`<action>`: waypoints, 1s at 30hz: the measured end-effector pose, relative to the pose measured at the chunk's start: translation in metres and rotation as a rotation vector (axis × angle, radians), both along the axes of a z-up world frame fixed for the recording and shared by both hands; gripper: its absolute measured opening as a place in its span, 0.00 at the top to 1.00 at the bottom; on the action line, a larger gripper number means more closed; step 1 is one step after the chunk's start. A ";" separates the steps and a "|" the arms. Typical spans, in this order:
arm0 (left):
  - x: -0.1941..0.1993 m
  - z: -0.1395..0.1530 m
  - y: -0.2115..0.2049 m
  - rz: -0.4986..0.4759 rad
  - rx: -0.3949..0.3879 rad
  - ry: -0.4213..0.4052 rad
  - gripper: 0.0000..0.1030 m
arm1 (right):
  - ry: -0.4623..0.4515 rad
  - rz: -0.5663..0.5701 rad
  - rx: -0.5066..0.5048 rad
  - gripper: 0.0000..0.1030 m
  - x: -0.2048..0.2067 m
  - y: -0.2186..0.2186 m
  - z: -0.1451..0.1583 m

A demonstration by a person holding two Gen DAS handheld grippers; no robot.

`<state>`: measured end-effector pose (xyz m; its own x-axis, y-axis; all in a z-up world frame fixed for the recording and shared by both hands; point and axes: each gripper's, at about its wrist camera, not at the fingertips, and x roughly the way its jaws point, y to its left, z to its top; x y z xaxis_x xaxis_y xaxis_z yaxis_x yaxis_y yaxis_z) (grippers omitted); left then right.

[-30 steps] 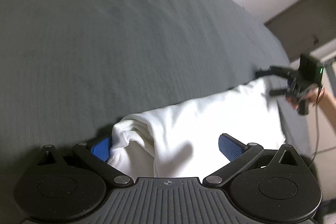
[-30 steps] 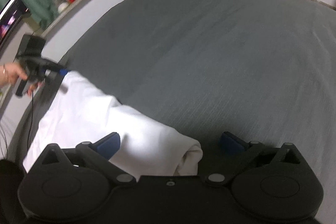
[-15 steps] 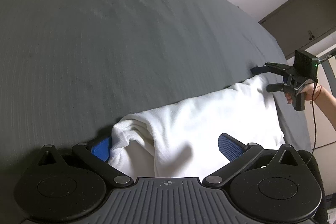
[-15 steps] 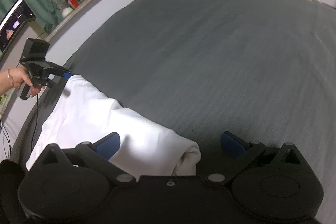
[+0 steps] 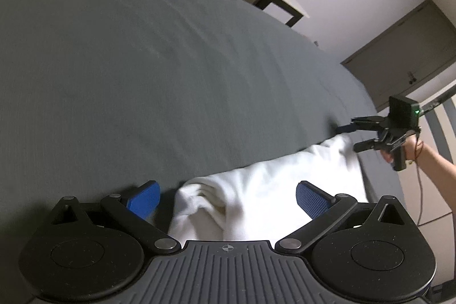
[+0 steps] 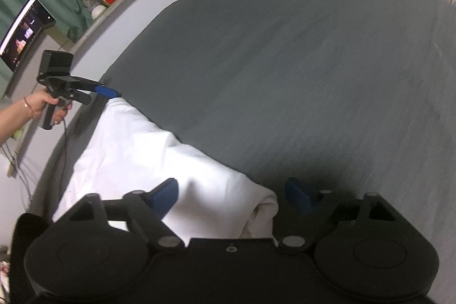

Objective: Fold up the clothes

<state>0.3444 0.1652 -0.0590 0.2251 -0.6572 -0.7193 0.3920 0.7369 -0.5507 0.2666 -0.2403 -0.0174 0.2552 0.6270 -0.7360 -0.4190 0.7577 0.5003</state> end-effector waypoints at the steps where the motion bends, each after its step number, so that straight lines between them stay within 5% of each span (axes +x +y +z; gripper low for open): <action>1: 0.001 -0.002 -0.001 -0.007 0.010 0.006 0.00 | 0.010 0.000 0.004 0.23 0.001 0.000 -0.001; 4: 0.001 -0.009 -0.002 -0.038 -0.015 0.043 0.01 | 0.038 -0.005 0.005 0.25 0.004 -0.003 -0.006; 7: 0.001 -0.015 -0.008 -0.068 -0.020 0.059 0.13 | 0.049 -0.030 0.053 0.29 0.003 -0.008 -0.010; 11: -0.002 -0.014 0.008 -0.023 0.027 0.039 0.57 | 0.089 -0.093 0.123 0.55 0.005 -0.021 -0.019; 17: -0.006 -0.017 0.018 0.001 0.034 0.033 0.59 | 0.115 -0.109 0.171 0.57 0.002 -0.022 -0.027; 20: -0.009 -0.017 0.018 0.016 0.049 0.022 0.69 | 0.120 -0.124 0.177 0.75 0.003 -0.021 -0.030; 23: -0.015 -0.015 0.016 0.028 0.061 0.004 0.78 | 0.119 -0.122 0.177 0.79 0.002 -0.018 -0.029; 30: -0.032 0.001 0.008 0.068 0.124 -0.115 0.86 | -0.074 -0.113 0.028 0.85 -0.015 0.007 0.003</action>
